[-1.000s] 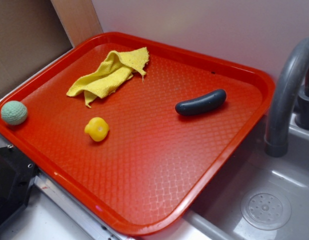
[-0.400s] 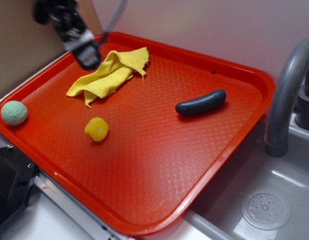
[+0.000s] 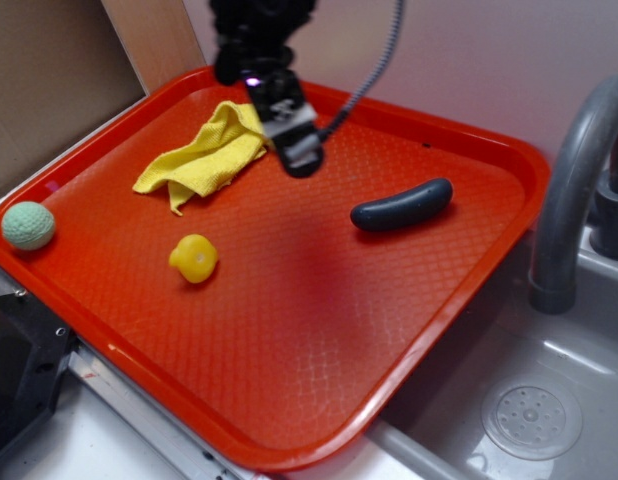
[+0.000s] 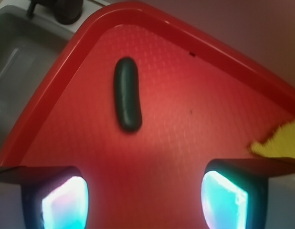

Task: Grab the plastic pickle.

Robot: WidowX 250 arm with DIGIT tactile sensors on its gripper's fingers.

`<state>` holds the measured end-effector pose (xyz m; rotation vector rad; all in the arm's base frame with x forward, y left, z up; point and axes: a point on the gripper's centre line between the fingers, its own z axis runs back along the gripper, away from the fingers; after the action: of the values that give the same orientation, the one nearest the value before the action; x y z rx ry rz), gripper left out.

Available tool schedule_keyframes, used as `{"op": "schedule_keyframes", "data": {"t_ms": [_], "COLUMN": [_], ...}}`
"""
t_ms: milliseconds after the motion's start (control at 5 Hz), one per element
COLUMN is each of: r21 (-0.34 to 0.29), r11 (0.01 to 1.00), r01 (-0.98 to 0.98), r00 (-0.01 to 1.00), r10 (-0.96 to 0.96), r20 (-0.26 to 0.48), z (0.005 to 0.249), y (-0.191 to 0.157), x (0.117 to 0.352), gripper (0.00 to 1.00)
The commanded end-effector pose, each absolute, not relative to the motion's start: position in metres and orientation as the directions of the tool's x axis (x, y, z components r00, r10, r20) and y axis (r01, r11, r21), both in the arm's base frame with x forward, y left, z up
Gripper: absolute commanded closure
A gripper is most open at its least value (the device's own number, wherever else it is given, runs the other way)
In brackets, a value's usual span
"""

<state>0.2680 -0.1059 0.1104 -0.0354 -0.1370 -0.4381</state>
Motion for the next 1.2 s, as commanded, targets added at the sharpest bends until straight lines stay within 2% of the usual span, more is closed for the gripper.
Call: {"op": "schedule_keyframes", "data": {"t_ms": [0,200,400,600,800,1000], "r21": [0.038,0.036,0.023,0.035,0.038,0.079], "r11": [0.871,0.823,0.798,0.799,0.8,0.814], "r01": [0.49,0.567,0.602,0.601,0.599,0.575], "r00": [0.867,0.823,0.799,0.799,0.801,0.818], "r10": [-0.491,-0.568,-0.601,-0.599,-0.598,-0.571], "r20": [0.081,0.019,-0.017,-0.054,-0.04,-0.062], "z": [0.081,0.052,0.037,0.028,0.032,0.04], "y": [-0.136,-0.152,-0.158,-0.161,-0.158,-0.149], "x": [0.301,0.305,0.304,0.304,0.302,0.301], "gripper": [0.0,0.0,0.0,0.4,1.0,1.0]}}
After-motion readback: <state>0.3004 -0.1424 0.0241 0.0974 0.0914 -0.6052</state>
